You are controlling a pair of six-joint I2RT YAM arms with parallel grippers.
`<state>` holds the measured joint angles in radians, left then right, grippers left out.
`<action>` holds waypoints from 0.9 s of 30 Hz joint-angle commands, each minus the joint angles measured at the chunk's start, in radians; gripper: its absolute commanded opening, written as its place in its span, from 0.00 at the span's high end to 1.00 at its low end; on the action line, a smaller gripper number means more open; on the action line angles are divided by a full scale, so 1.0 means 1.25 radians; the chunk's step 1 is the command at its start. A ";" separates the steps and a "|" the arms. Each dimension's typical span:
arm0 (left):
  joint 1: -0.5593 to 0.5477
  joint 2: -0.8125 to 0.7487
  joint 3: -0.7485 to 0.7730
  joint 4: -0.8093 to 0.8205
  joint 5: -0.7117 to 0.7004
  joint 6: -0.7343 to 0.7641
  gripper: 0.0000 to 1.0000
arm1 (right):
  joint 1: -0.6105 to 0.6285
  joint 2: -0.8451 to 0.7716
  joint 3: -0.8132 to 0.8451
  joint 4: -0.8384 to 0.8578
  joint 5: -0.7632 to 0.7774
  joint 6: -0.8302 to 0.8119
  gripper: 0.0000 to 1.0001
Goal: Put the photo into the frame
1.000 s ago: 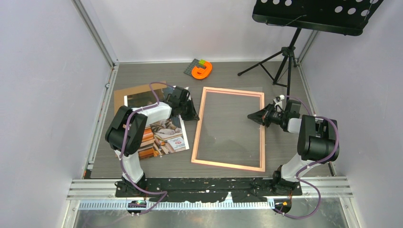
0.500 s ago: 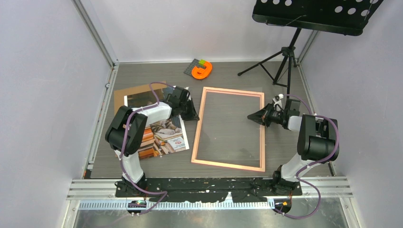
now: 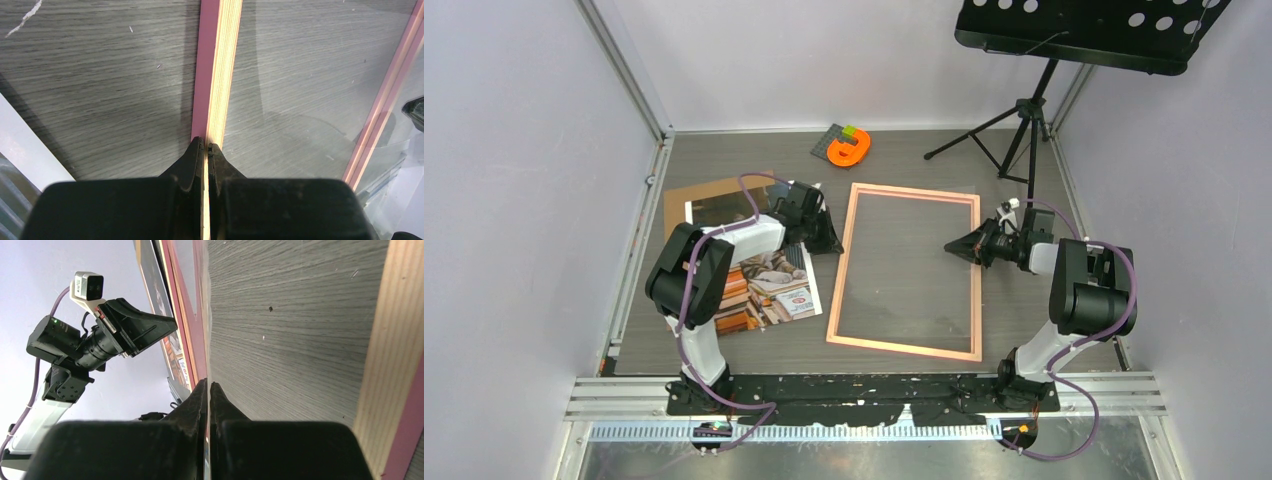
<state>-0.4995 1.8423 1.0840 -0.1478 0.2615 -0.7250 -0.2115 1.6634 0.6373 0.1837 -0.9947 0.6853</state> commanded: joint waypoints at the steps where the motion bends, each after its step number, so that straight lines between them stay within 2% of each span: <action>1: -0.027 0.028 -0.016 -0.026 0.006 0.006 1.00 | 0.019 0.000 0.031 -0.031 0.000 -0.035 0.94; 27: -0.032 0.029 -0.015 -0.026 0.007 0.002 1.00 | 0.062 -0.026 0.099 -0.235 0.082 -0.171 0.94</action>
<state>-0.5003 1.8423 1.0840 -0.1478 0.2611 -0.7254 -0.1719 1.6627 0.7216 -0.0383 -0.8776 0.5140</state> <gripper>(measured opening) 0.003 0.064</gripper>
